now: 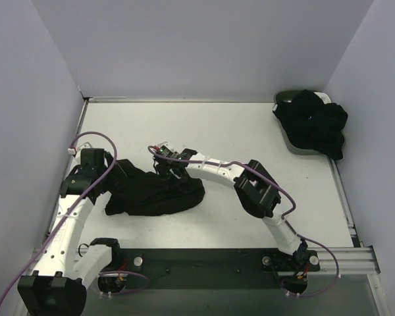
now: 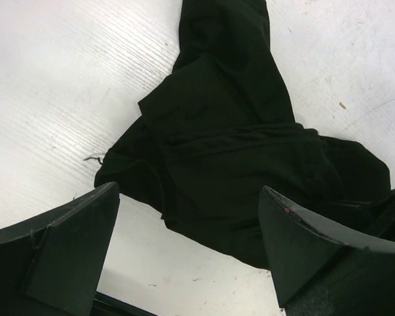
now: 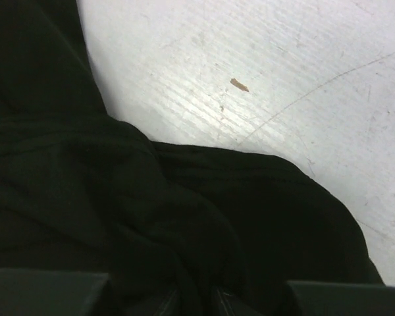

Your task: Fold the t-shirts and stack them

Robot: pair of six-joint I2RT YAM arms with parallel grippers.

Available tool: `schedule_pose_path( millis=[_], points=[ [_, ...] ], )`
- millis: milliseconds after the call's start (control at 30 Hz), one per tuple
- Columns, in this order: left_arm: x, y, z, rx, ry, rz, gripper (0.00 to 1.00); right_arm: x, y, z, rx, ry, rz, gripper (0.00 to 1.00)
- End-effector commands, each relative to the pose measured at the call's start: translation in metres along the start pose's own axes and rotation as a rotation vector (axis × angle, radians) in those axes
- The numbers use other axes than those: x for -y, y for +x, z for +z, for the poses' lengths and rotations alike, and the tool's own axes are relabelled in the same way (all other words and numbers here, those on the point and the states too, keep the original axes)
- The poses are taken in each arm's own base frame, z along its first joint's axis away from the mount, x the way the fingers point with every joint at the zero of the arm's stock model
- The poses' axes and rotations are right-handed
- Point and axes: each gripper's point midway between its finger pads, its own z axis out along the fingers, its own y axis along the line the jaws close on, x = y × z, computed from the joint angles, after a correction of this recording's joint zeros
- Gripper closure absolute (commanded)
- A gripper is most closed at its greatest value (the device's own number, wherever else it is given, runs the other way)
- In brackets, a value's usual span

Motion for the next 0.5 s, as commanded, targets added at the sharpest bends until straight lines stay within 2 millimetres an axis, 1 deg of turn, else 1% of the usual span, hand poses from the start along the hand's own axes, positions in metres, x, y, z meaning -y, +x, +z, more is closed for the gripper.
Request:
schedule_pose_path(
  millis=[0, 33, 67, 100, 133, 167, 233, 267, 300, 333, 367, 400, 433, 467],
  points=[
    [0.006, -0.007, 0.002, 0.031, 0.033, -0.018, 0.04, 0.024, 0.002, -0.001, -0.006, 0.071, 0.023, 0.85],
    [0.006, -0.007, 0.003, 0.03, 0.034, -0.019, 0.04, 0.026, 0.003, -0.003, -0.006, 0.08, 0.021, 0.94],
    [0.006, -0.006, 0.004, 0.028, 0.034, -0.02, 0.04, 0.031, 0.0, -0.006, 0.006, 0.1, 0.021, 1.0],
    [0.007, -0.005, 0.004, 0.026, 0.039, -0.02, 0.04, 0.031, -0.005, -0.015, 0.027, 0.103, 0.014, 1.0],
    [0.008, -0.004, 0.004, 0.019, 0.046, -0.02, 0.05, 0.035, -0.006, -0.021, 0.034, 0.119, 0.006, 1.0],
    [0.009, -0.003, 0.005, 0.016, 0.05, -0.02, 0.05, 0.04, -0.017, -0.036, 0.076, 0.151, 0.0, 1.0],
    [0.011, -0.002, 0.006, 0.01, 0.061, -0.017, 0.05, 0.053, -0.026, -0.059, 0.103, 0.207, -0.04, 1.0],
    [0.012, -0.001, 0.007, 0.009, 0.065, -0.015, 0.05, 0.054, -0.042, -0.076, 0.148, 0.222, -0.046, 1.0],
    [0.014, -0.001, 0.007, 0.008, 0.072, -0.016, 0.06, 0.062, -0.06, -0.105, 0.216, 0.258, -0.046, 1.0],
    [0.014, 0.0, 0.008, 0.003, 0.076, -0.014, 0.06, 0.068, -0.07, -0.125, 0.238, 0.277, -0.06, 1.0],
    [0.015, 0.0, 0.009, 0.003, 0.081, -0.015, 0.06, 0.068, -0.096, -0.164, 0.333, 0.263, -0.043, 1.0],
    [0.017, 0.0, 0.009, -0.001, 0.085, -0.015, 0.07, 0.075, -0.11, -0.186, 0.38, 0.274, -0.025, 1.0],
    [0.018, 0.001, 0.009, -0.006, 0.092, -0.014, 0.07, 0.08, -0.116, -0.207, 0.402, 0.279, -0.02, 1.0],
    [0.019, 0.001, 0.009, -0.007, 0.097, -0.015, 0.07, 0.081, -0.126, -0.239, 0.464, 0.268, -0.019, 1.0]
  ],
)
